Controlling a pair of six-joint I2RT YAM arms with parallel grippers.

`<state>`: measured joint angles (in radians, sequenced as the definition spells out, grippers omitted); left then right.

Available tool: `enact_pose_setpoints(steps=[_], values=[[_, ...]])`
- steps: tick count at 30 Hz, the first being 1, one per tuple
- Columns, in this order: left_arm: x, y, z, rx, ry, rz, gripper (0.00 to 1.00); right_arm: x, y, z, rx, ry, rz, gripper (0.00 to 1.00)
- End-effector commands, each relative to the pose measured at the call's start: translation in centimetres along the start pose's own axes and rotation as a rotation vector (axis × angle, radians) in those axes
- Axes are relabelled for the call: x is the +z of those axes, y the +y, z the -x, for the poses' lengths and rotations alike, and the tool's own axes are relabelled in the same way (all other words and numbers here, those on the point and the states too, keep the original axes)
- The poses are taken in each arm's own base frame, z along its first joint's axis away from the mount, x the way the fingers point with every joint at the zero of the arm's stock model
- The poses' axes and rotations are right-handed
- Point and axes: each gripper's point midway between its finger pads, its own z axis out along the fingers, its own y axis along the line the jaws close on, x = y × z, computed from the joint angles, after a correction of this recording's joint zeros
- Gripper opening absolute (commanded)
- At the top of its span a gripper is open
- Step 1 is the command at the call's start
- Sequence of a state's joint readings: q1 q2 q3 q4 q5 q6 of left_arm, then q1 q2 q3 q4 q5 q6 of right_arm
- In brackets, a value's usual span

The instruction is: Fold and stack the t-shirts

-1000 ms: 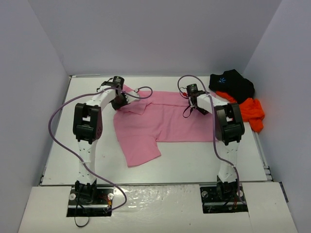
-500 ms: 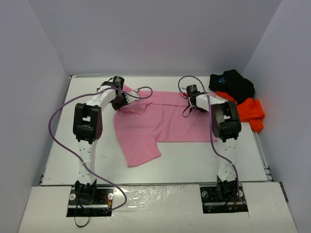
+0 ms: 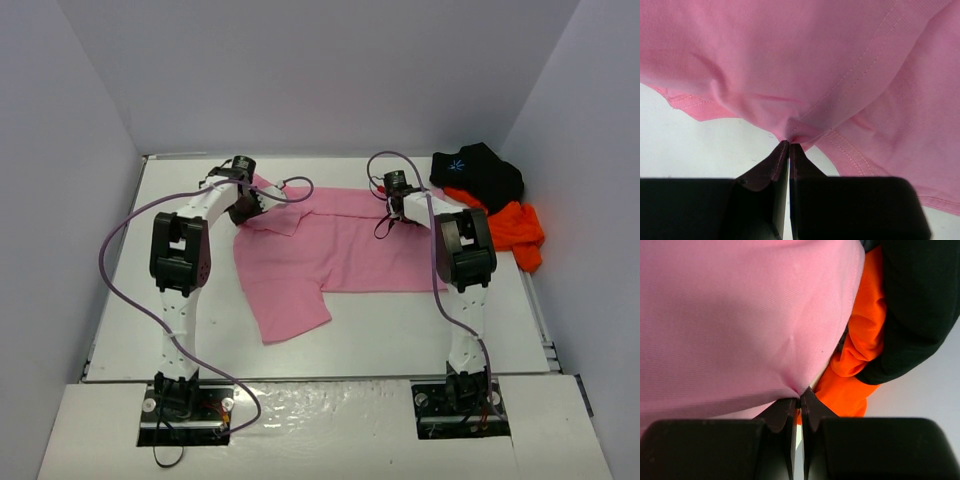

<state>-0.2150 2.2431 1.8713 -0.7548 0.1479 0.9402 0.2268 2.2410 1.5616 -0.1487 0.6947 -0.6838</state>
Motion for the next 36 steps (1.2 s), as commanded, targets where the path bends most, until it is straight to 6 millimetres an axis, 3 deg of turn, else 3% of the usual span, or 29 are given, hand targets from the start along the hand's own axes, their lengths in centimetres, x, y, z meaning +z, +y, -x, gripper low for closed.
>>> enact_pose_setpoints(steps=[1, 13, 23, 31, 36], values=[[-6.6, 3.2, 2.4, -0.004, -0.083, 0.145, 0.0, -2.8, -5.7, 0.6, 0.075, -0.031, -0.125, 0.0], [-11.3, 4.2, 3.5, -0.026, -0.13, 0.207, 0.0, -4.5, -8.6, -0.1, 0.089, -0.048, -0.165, 0.0], [-13.8, 3.9, 3.7, -0.044, -0.156, 0.211, 0.0, -5.3, -8.7, -1.4, 0.05, -0.045, -0.161, 0.0], [-15.5, 3.3, 3.9, -0.053, -0.175, 0.204, 0.0, -5.7, -7.6, -2.8, -0.001, -0.038, -0.138, 0.0], [-16.4, 4.1, 3.9, -0.066, -0.175, 0.238, 0.0, -6.0, -8.4, -2.5, 0.037, -0.054, -0.145, 0.0]])
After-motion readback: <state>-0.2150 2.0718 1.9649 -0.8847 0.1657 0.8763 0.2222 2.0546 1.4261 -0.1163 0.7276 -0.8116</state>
